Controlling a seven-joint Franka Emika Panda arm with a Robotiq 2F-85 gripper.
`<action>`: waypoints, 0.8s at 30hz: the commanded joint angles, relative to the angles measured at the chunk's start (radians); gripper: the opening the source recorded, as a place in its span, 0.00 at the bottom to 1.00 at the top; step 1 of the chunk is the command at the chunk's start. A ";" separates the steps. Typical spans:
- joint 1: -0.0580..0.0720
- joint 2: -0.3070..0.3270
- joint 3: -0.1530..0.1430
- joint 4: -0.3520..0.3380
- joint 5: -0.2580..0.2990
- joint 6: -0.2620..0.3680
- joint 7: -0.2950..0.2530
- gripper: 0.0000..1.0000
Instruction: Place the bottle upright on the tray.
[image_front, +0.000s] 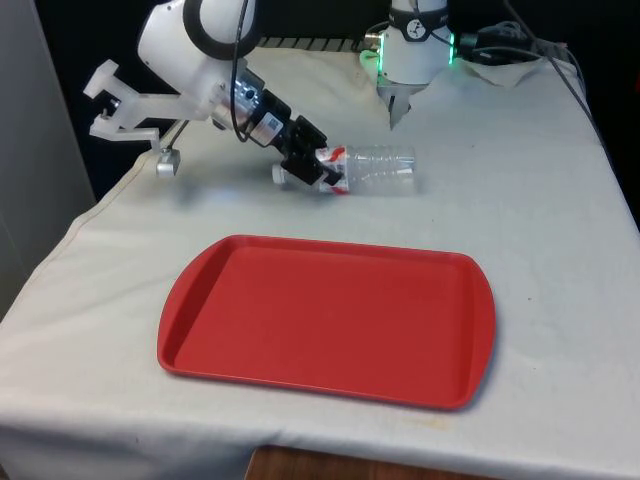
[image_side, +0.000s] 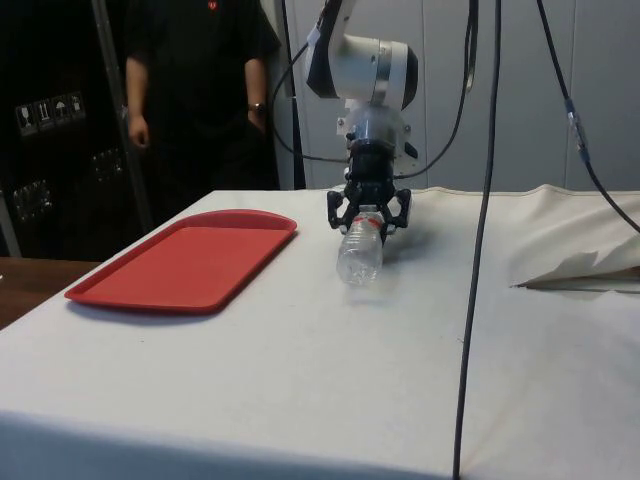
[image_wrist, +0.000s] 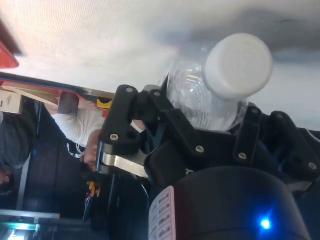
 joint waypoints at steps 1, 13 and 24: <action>-0.001 0.009 0.004 0.003 0.007 0.006 -0.005 0.26; 0.012 -0.027 -0.017 0.003 -0.008 -0.014 0.022 0.14; 0.025 -0.085 -0.032 0.006 -0.034 -0.013 0.079 0.14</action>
